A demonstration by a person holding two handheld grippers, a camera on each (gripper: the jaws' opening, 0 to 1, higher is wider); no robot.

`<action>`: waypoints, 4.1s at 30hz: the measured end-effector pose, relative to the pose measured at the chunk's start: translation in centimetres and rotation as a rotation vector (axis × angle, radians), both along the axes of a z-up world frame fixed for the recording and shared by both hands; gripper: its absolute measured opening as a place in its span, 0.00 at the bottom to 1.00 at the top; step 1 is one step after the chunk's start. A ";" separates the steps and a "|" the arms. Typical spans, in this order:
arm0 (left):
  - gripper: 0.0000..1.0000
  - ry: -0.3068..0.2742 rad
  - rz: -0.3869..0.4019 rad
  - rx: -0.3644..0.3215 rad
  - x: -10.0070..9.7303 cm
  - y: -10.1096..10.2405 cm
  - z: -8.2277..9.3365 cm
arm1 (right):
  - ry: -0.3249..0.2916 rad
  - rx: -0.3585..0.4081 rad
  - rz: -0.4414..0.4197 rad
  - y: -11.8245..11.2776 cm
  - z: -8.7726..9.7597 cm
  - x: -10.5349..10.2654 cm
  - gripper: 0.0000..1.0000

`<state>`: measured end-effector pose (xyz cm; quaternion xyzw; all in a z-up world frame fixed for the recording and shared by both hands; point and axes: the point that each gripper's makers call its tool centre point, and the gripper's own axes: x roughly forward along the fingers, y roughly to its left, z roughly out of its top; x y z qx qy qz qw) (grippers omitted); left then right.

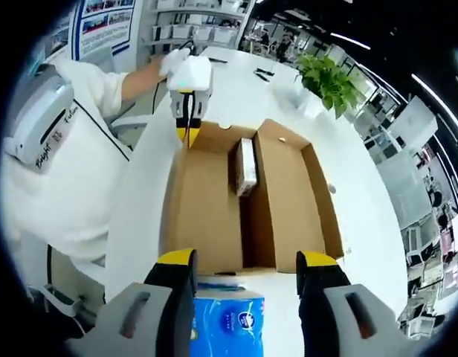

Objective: Operate the shoe box by opening the lid, removing the specified soft item, and placing it in the target area until the item is outside and the box remains undamaged.

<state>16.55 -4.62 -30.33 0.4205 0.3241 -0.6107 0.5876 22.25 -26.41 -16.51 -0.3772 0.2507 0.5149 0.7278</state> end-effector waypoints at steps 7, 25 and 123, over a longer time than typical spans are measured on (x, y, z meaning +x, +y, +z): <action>0.01 0.001 0.002 0.001 0.0 0.0 0.0 | -0.018 0.226 -0.075 2.2 1.8 0.8 0.56; 0.01 0.001 0.003 0.000 0.0 0.0 0.0 | -0.058 0.604 -0.358 4.4 5.8 3.2 0.55; 0.01 0.008 0.008 -0.013 0.0 0.0 0.1 | -0.179 0.134 -0.166 15.9 -11.8 5.8 0.18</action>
